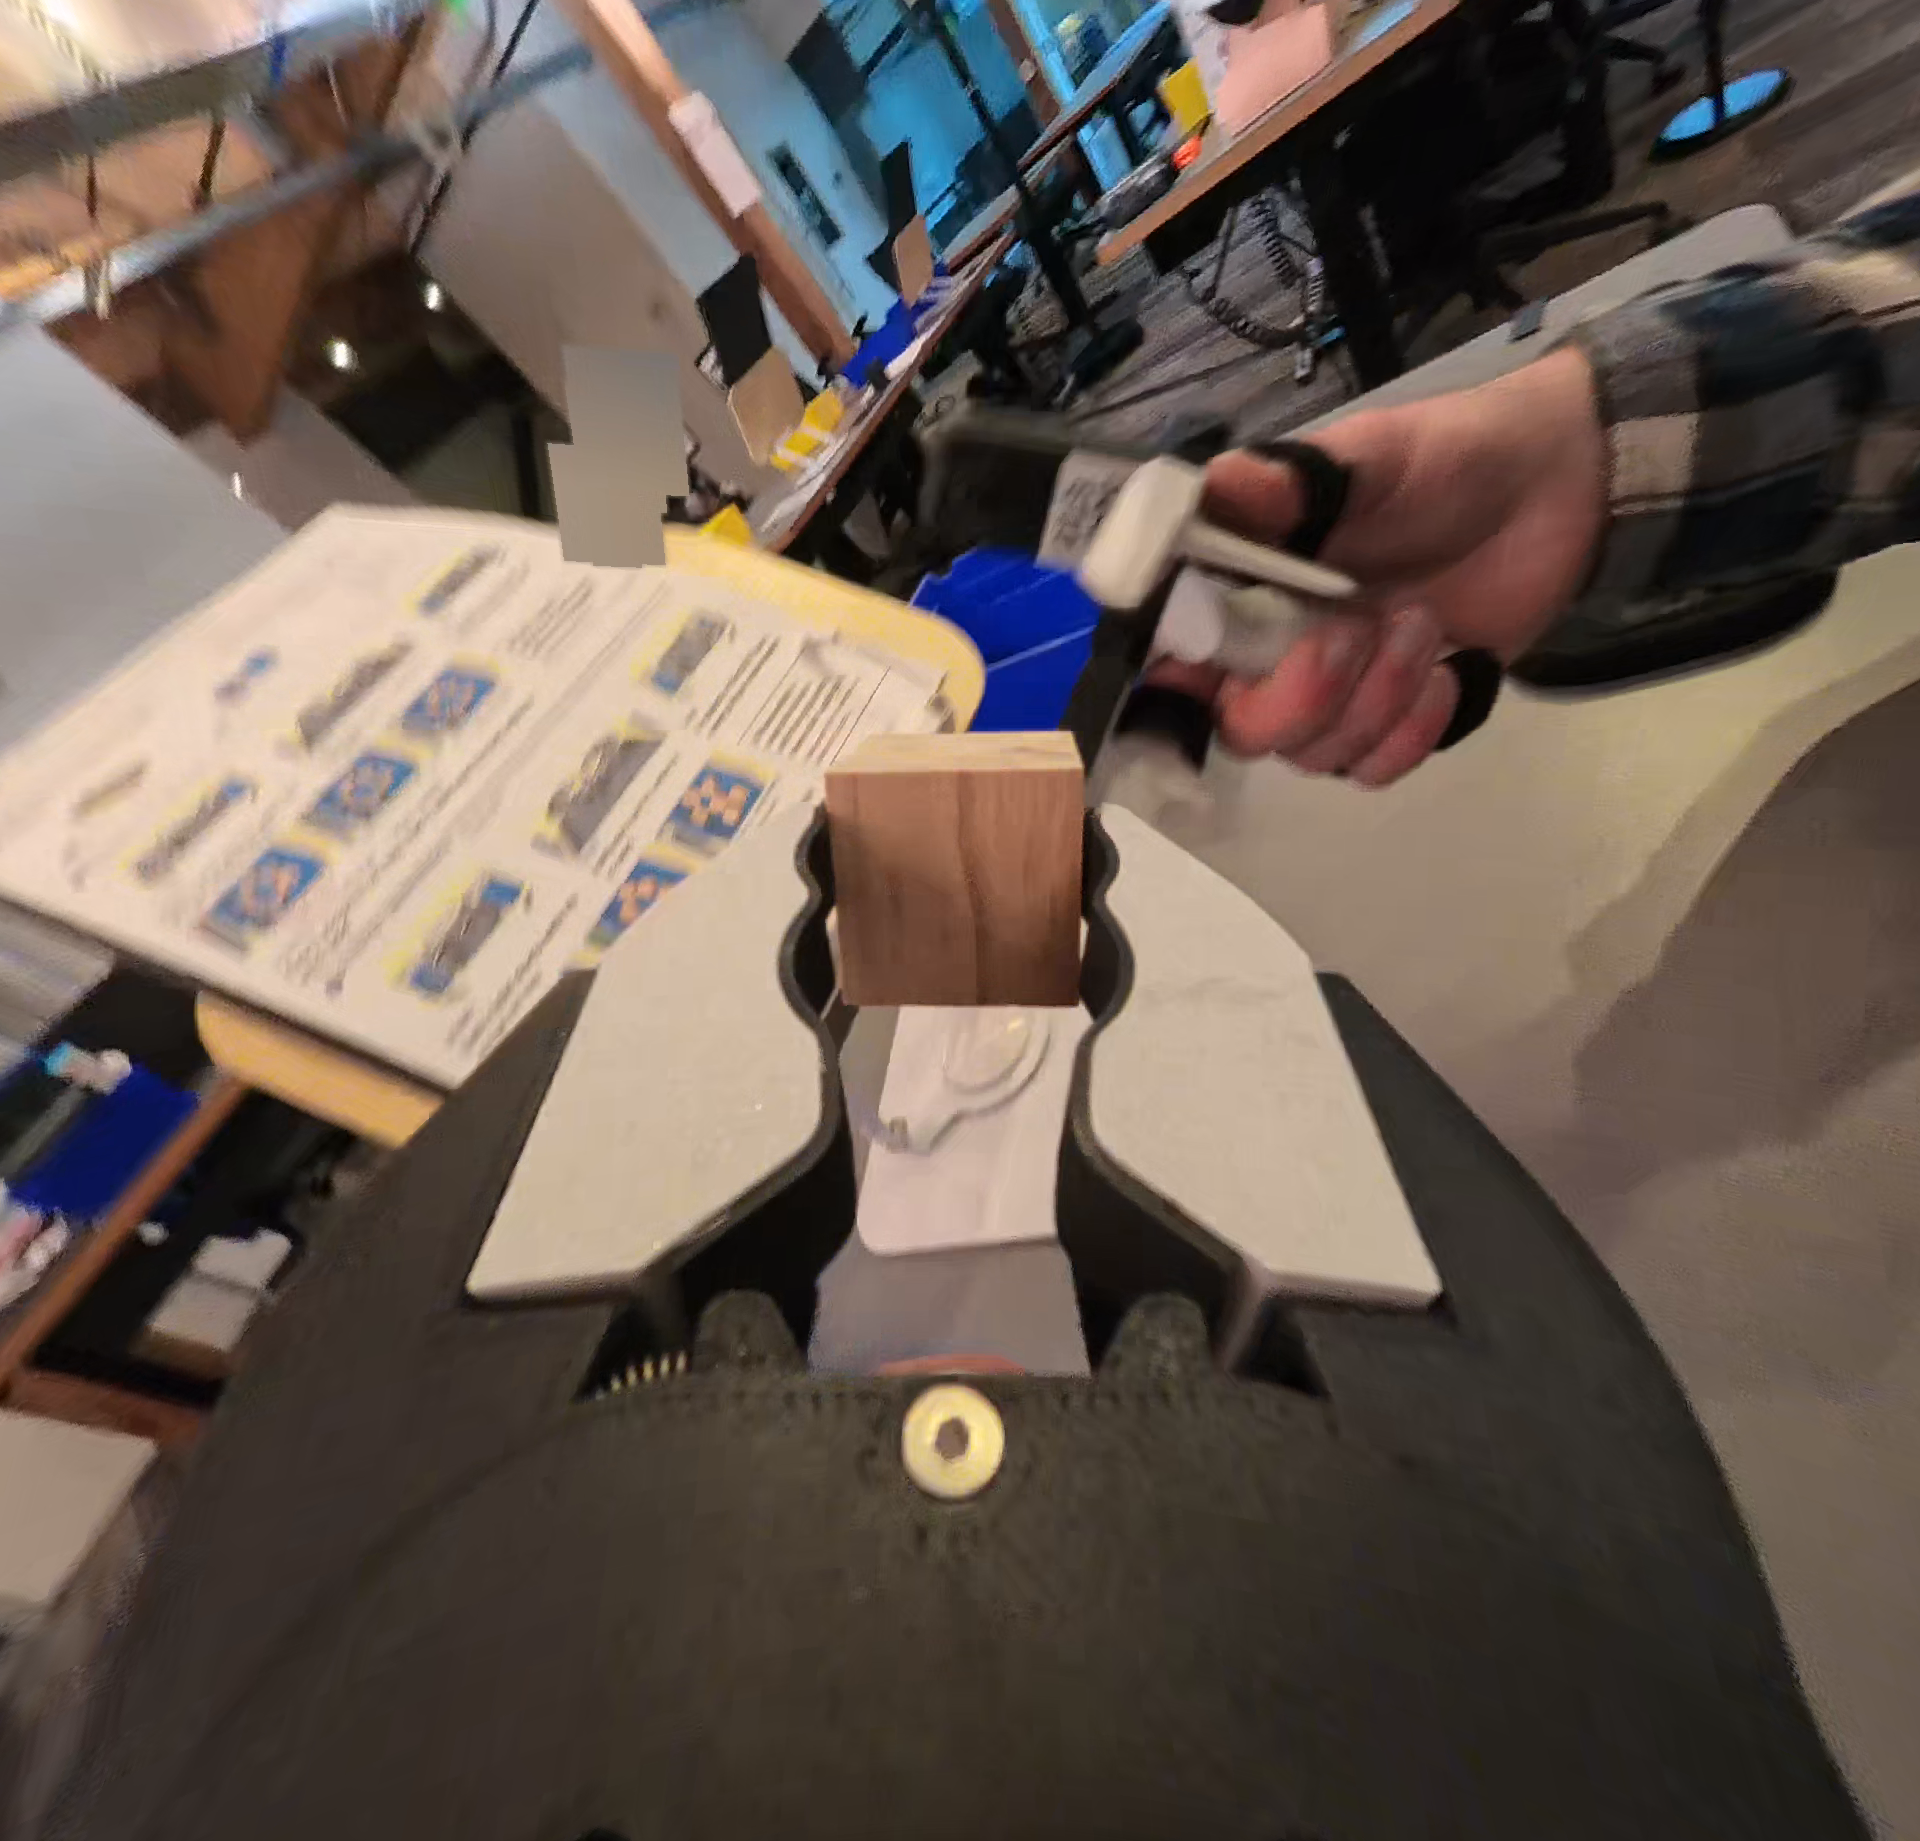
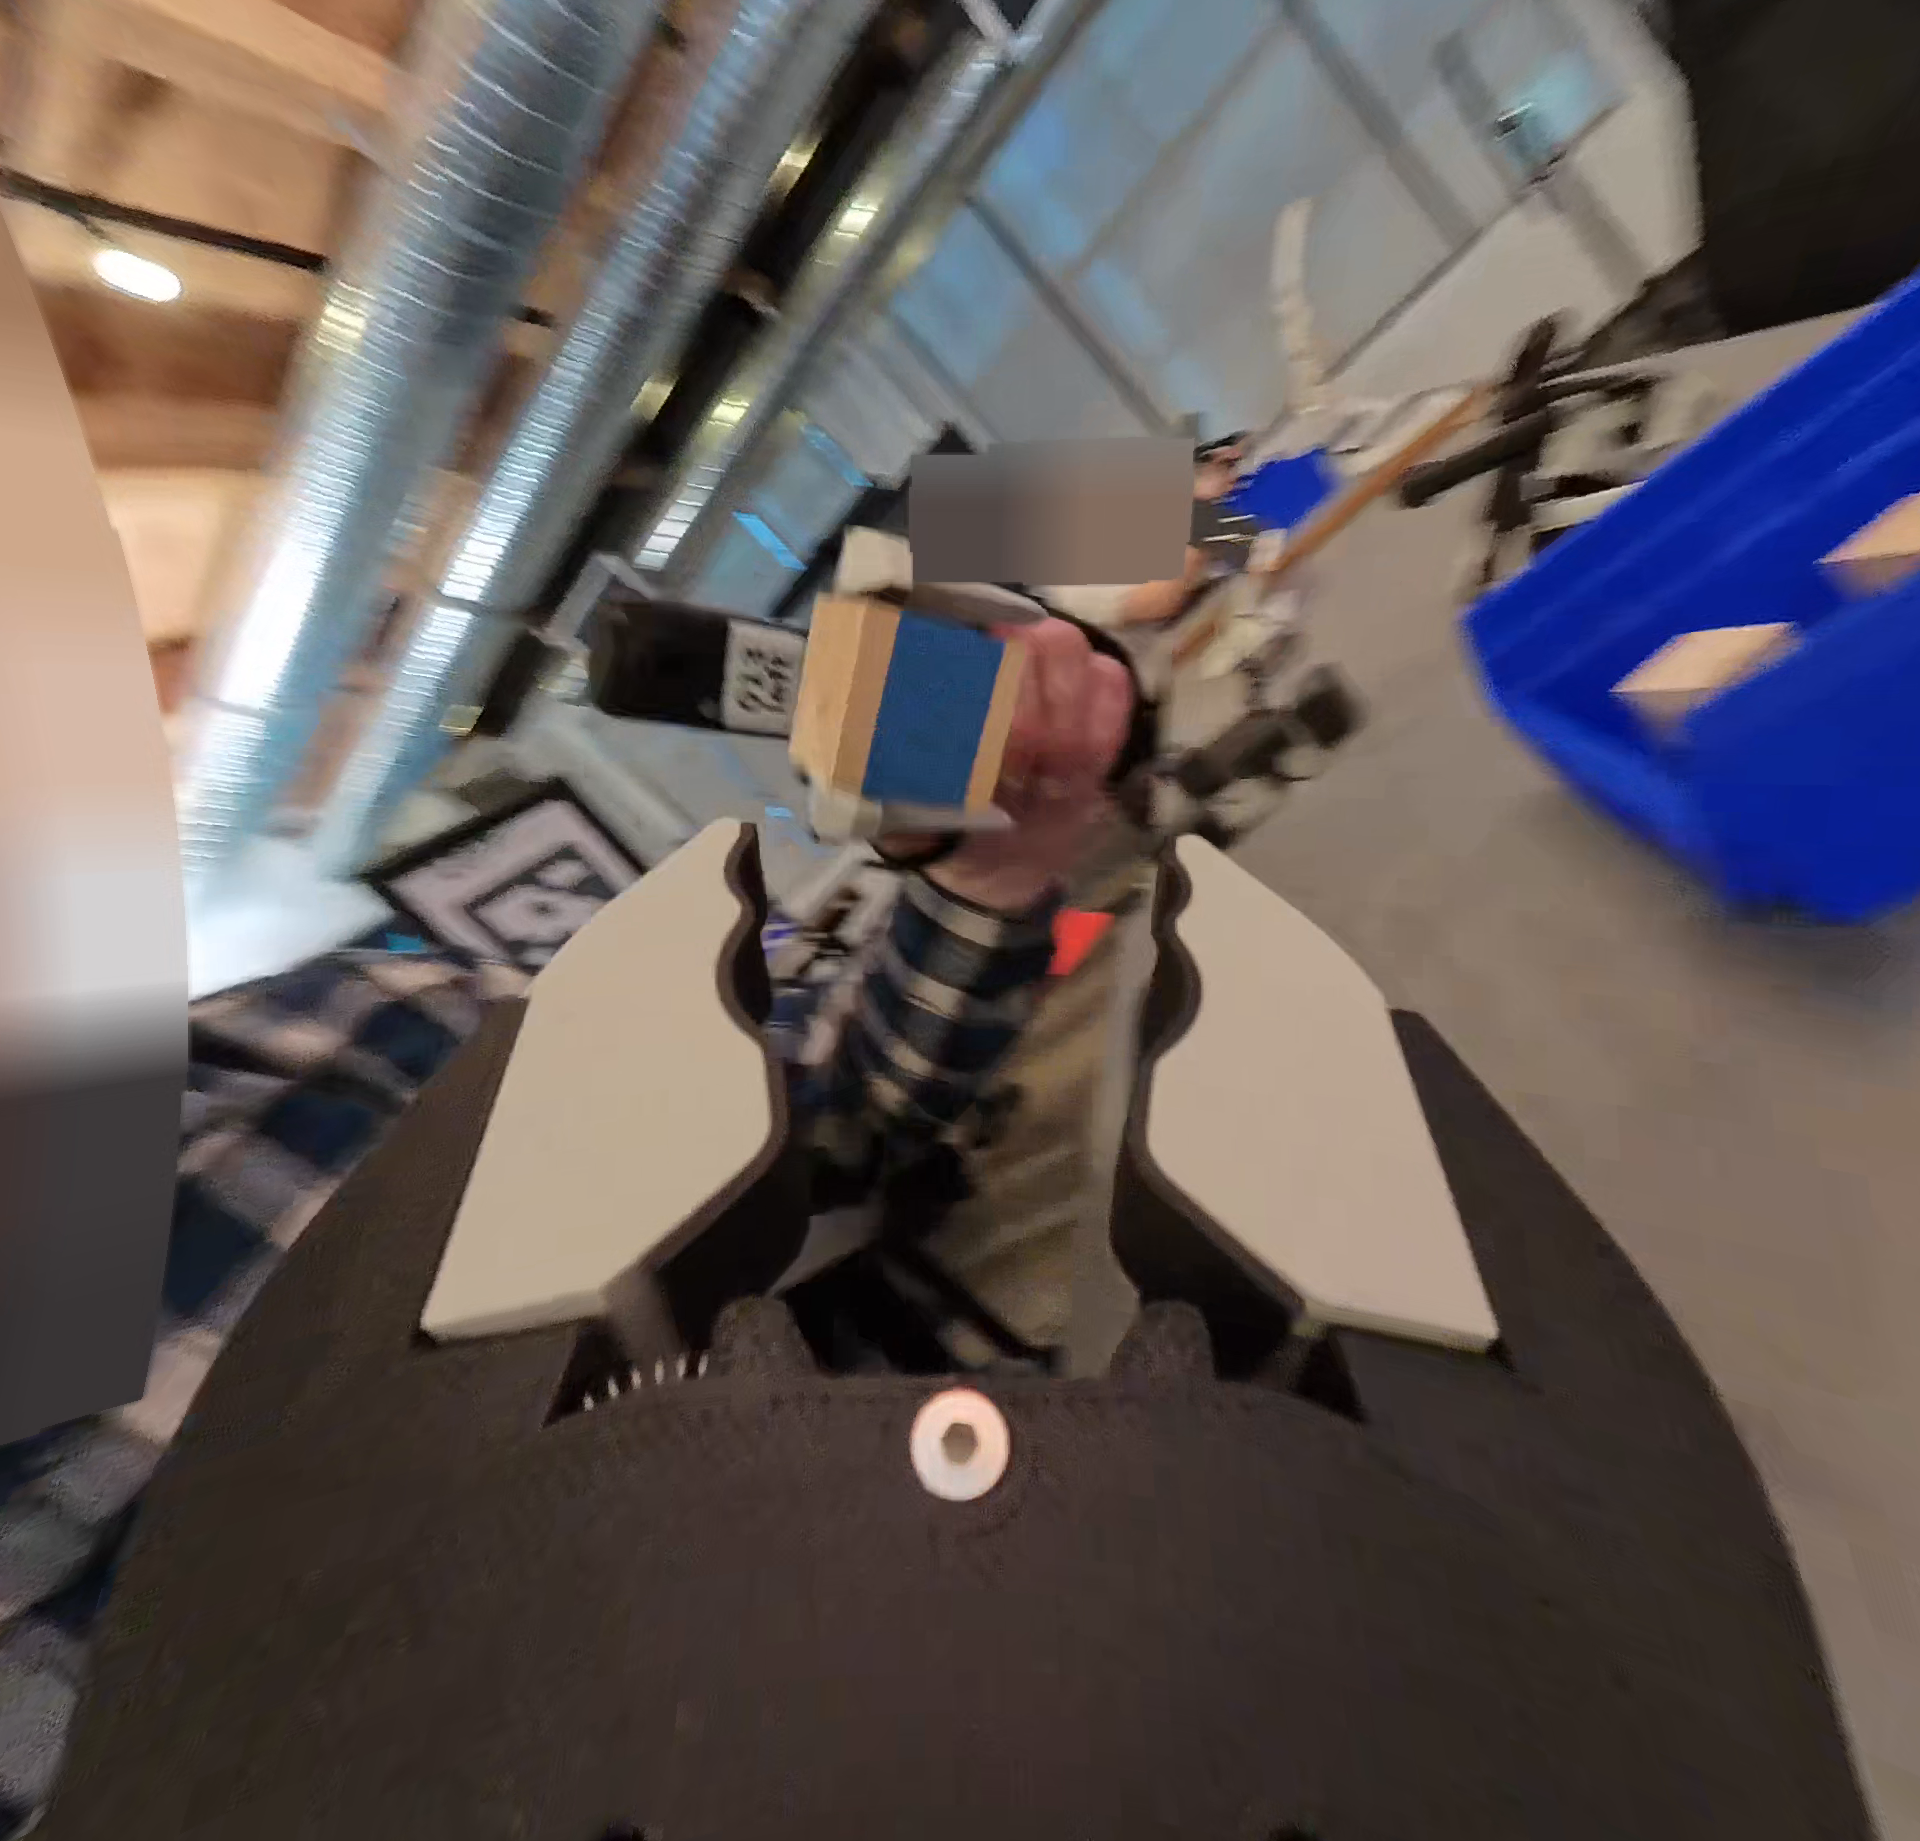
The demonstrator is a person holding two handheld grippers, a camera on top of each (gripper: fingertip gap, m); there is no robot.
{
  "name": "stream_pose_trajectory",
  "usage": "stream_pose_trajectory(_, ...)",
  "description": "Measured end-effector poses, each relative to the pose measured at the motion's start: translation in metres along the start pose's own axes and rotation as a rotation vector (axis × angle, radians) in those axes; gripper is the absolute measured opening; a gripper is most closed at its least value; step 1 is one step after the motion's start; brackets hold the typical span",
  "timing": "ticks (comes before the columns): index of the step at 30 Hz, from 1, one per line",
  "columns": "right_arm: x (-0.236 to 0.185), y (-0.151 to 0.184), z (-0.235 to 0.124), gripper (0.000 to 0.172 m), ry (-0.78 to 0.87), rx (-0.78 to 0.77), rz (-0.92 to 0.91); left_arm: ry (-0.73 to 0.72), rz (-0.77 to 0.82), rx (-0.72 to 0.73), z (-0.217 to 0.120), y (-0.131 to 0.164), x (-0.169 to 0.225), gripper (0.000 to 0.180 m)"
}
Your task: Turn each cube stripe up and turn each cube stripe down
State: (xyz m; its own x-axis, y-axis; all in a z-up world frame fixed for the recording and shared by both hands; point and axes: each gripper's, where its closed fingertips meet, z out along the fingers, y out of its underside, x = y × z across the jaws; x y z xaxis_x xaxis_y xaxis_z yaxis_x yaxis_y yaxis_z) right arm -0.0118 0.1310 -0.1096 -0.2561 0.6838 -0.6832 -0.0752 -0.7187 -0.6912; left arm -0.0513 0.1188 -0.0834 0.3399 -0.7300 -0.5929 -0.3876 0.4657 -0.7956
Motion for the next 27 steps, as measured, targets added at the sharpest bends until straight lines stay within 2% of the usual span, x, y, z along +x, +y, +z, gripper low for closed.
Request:
stream_pose_trajectory(3, -0.016, 0.010, 0.018, 0.073, -0.134, -0.032, 0.097, -0.006, 0.105, 0.045, 0.012, -0.024, 0.021, 0.045)
stream_pose_trajectory(6, -0.036, 0.013, 0.024, 0.066, -0.226, -0.031, 0.106, 0.024, 0.138, 0.068, 0.020, -0.031, 0.038, 0.045)
stream_pose_trajectory(8, -0.044, 0.015, 0.023, 0.046, -0.248, -0.045, 0.092, 0.034, 0.168, 0.052, 0.027, -0.027, 0.045, 0.045)
stream_pose_trajectory(10, -0.046, 0.017, 0.019, 0.046, -0.238, -0.061, 0.085, 0.033, 0.149, 0.080, 0.030, -0.030, 0.048, 0.045)
stream_pose_trajectory(14, -0.038, 0.003, -0.009, 0.046, -0.037, -0.100, -0.041, -0.028, 0.160, 0.016, 0.035, -0.019, 0.040, 0.050)
stream_pose_trajectory(16, -0.034, -0.025, -0.045, 0.046, 0.139, -0.101, -0.145, -0.067, 0.117, -0.032, 0.026, -0.007, 0.025, 0.046)
stream_pose_trajectory(17, -0.024, -0.041, -0.070, 0.046, 0.290, -0.126, -0.221, -0.094, 0.101, -0.049, 0.019, 0.001, 0.016, 0.041)
stream_pose_trajectory(19, 0.009, -0.085, -0.140, 0.046, 0.684, -0.161, -0.359, -0.121, 0.038, -0.096, 0.007, 0.022, 0.003, 0.024)
stream_pose_trajectory(21, 0.043, -0.128, -0.219, 0.046, 1.045, -0.185, -0.404, -0.147, 0.001, -0.163, -0.003, 0.047, -0.005, 0.009)
stream_pose_trajectory(23, 0.078, -0.156, -0.280, 0.046, 1.222, -0.175, -0.316, -0.190, -0.028, -0.229, -0.012, 0.069, -0.012, 0.006)
stream_pose_trajectory(27, 0.171, -0.166, -0.366, 0.046, 1.486, -0.270, -0.101, -0.247, -0.109, -0.291, -0.025, 0.099, -0.022, 0.006)
